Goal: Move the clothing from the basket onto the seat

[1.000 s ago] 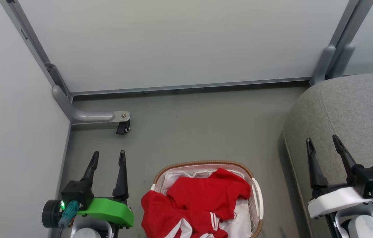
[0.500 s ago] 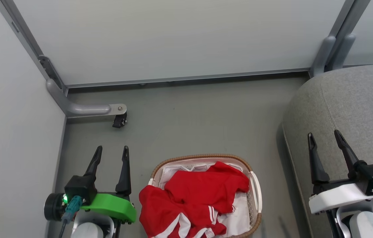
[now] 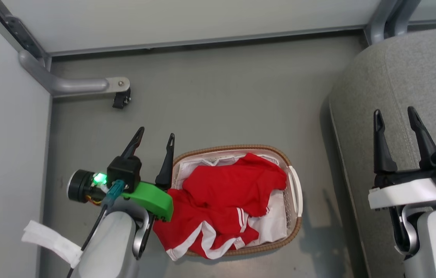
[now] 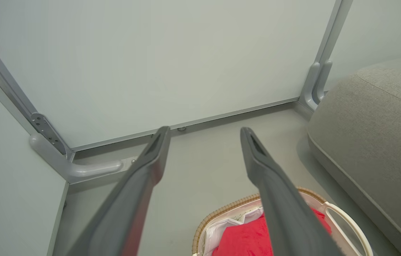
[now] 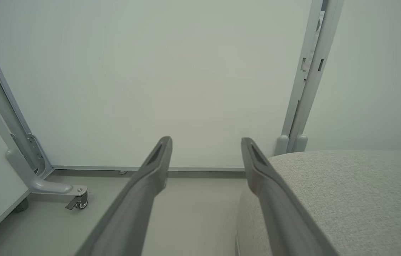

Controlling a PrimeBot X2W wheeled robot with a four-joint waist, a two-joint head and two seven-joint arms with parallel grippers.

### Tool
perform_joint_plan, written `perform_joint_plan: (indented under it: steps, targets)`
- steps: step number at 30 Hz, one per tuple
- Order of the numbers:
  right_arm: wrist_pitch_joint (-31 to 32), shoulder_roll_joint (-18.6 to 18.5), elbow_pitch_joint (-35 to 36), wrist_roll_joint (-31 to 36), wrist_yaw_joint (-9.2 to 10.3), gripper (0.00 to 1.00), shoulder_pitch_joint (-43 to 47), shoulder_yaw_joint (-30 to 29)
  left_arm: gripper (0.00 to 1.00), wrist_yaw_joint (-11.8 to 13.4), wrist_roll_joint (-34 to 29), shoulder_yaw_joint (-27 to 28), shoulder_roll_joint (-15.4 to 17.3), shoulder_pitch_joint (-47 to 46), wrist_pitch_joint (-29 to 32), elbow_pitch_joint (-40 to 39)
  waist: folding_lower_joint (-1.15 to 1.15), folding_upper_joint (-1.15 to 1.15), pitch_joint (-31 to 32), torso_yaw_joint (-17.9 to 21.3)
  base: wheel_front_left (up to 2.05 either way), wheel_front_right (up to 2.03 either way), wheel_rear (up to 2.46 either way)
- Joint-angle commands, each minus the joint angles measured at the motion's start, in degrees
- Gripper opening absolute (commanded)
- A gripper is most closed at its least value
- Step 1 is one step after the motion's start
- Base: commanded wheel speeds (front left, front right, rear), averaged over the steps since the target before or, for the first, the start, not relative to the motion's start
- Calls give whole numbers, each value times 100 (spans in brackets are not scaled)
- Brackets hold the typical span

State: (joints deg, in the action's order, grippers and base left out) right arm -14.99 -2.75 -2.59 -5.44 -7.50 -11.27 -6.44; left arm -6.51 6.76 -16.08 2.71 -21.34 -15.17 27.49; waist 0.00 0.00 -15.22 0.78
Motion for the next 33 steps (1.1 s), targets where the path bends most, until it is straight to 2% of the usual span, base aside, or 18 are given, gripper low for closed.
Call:
perform_joint_plan:
  steps: [1,6,13,21,28,33]
  targets:
    - [-29,-26,49,-15,2,100,-152,-20,100,-17,-85,-50,32,-227,1,108,0,0,-728,251,0,0,0]
    - [-30,-24,145,-37,2,100,-562,-59,100,-56,-324,-273,59,-841,1,632,0,0,-1374,445,0,0,0]
    - [-30,-22,214,-146,3,100,-988,-34,100,-90,-679,-936,140,-1535,2,1654,0,0,-2046,694,0,0,0]
    - [-30,-21,204,-362,3,100,-1210,157,100,-100,-707,-1608,169,-2194,1,2899,0,0,-2569,974,0,0,0]
    - [-30,-21,241,-527,3,100,-1427,345,100,-100,-680,-1961,254,-2819,123,3892,0,0,-2955,1197,0,0,0]
    - [-30,-21,274,-581,3,100,-1557,438,100,-101,-669,-2061,305,-3136,421,4302,0,0,-3128,1286,0,0,0]
